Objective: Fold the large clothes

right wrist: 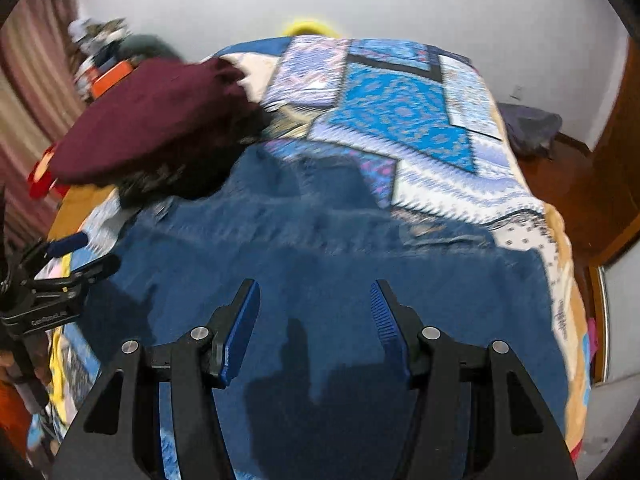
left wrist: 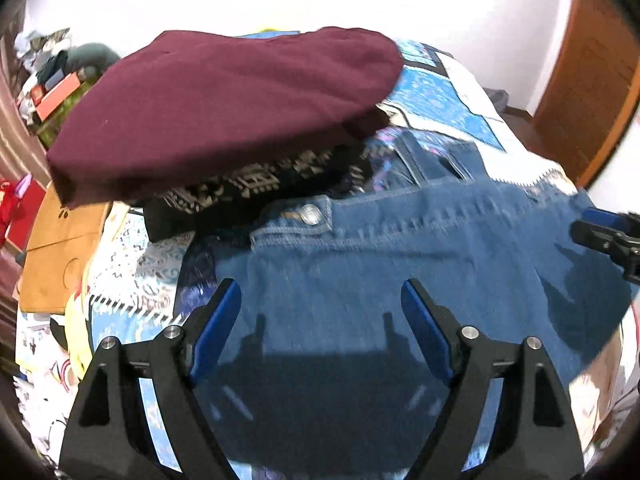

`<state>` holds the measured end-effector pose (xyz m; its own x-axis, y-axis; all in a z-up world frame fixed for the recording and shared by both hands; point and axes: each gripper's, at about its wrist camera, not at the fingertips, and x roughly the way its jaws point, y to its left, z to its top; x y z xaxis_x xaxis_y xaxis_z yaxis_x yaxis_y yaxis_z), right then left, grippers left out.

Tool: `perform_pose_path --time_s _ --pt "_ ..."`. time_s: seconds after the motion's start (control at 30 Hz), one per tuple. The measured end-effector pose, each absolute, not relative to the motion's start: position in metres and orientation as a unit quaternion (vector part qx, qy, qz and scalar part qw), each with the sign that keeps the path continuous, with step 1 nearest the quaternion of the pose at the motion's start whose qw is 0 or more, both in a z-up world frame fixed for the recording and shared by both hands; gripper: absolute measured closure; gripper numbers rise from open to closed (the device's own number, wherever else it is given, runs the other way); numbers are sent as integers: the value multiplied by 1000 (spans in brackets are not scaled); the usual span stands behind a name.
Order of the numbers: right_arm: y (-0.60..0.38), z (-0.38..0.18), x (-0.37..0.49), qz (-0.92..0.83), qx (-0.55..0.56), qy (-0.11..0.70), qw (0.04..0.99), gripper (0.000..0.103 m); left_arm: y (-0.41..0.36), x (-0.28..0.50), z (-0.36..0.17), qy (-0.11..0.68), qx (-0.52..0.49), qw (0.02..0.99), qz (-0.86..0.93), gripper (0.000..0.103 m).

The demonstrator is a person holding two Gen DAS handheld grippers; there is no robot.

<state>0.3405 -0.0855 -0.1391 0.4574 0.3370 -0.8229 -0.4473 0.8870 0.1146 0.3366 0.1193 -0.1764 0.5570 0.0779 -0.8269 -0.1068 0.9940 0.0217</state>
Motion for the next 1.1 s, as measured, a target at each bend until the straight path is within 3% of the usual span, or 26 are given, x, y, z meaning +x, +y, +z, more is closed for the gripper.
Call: perform_pose_path --time_s 0.37,0.77,0.93,1.1 --pt "-47 -168 286 274 -134 466 831 50 116 278 -187 480 -54 874 49 21" --pt "-50 -193 269 255 -136 471 834 43 191 218 -229 503 -265 819 74 21" --pt "-49 -194 266 251 -133 467 837 41 196 222 -253 489 -391 780 10 21" --pt "-51 -193 265 251 -127 470 837 40 192 249 -269 477 -443 759 -20 23"
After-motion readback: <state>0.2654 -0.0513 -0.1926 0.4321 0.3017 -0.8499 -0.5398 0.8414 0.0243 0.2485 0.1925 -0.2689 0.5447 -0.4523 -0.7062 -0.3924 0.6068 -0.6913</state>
